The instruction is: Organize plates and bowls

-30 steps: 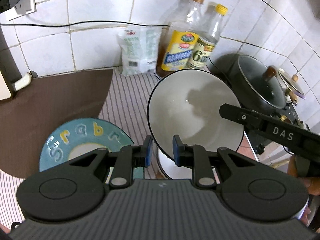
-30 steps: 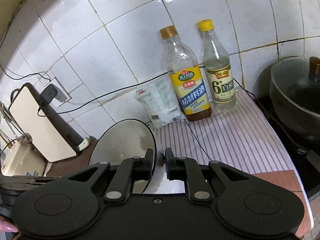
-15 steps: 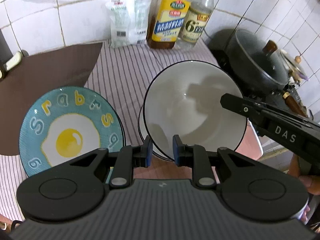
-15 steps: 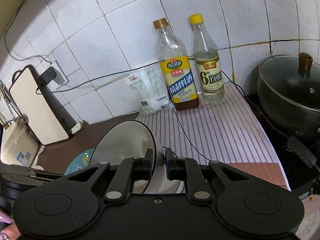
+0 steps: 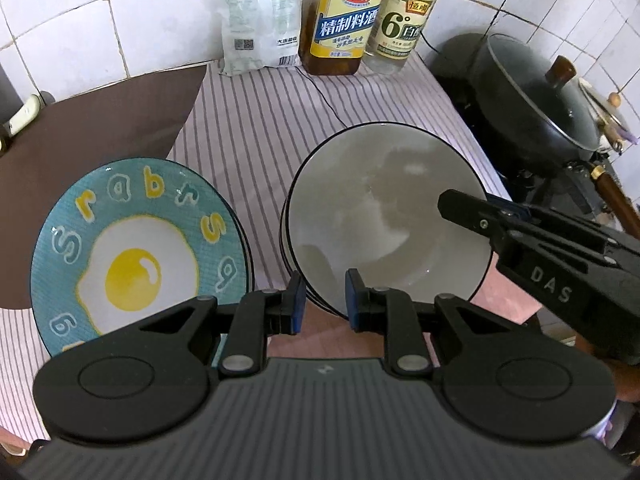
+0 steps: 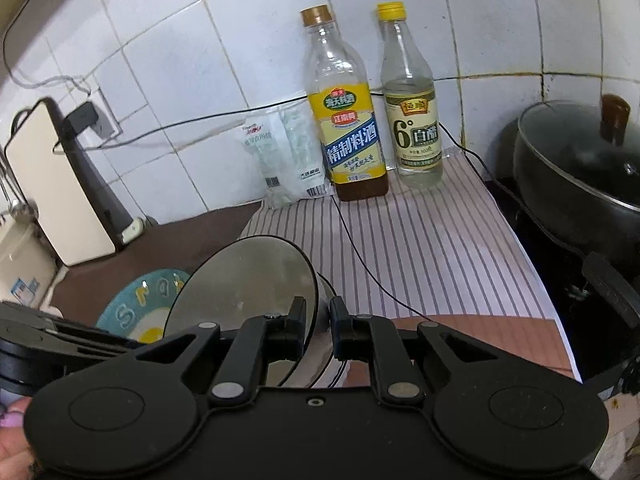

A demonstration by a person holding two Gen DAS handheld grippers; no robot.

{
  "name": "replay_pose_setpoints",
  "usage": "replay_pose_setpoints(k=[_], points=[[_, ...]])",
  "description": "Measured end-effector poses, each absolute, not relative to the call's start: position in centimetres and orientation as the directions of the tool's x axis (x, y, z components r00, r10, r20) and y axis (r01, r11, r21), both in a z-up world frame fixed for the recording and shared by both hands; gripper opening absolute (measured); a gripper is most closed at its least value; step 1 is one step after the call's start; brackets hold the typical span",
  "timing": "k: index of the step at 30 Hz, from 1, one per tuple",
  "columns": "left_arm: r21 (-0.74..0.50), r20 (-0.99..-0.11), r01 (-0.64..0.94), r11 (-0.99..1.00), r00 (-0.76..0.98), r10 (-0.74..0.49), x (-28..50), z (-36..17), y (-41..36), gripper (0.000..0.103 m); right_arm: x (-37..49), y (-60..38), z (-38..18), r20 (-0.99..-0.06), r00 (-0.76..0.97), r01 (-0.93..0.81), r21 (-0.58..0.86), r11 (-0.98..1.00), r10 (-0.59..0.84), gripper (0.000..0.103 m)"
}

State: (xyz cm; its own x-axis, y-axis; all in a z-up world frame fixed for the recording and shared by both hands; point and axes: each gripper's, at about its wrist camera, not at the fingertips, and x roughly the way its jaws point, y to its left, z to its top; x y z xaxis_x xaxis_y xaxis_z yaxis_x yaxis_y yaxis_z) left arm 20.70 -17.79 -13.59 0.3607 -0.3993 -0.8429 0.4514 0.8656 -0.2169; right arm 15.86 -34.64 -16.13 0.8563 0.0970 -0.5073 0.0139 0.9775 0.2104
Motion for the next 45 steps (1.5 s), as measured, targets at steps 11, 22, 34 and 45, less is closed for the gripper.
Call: replay_pose_setpoints(k=[11,22,34,45], points=[[-0.202,-0.853,0.428,0.881,0.365,-0.372,21.5,-14.6,-18.0,0.019,16.8,-33.8,-17.0,-0.5,0.862,-0.026,0.112,0.993,0.079,0.016],[-0.247,-0.838,0.4,0.883,0.37,-0.401,21.3,-14.6,-17.5,0.025,16.4,-34.0,-16.6,-0.488,0.869,-0.032,0.105,0.994,0.079,0.019],[-0.345,-0.759,0.396,0.851,0.415,-0.501,18.1,-11.7,-14.0,0.032,10.3,-32.0,-14.7,-0.426,0.9,-0.102,0.011,0.995,0.097,0.029],[-0.407,-0.639,0.438,0.802,0.49,-0.593,13.8,-11.9,-11.1,0.032,5.6,-30.0,-16.2,-0.381,0.914,-0.184,-0.075,0.98,0.143,0.043]])
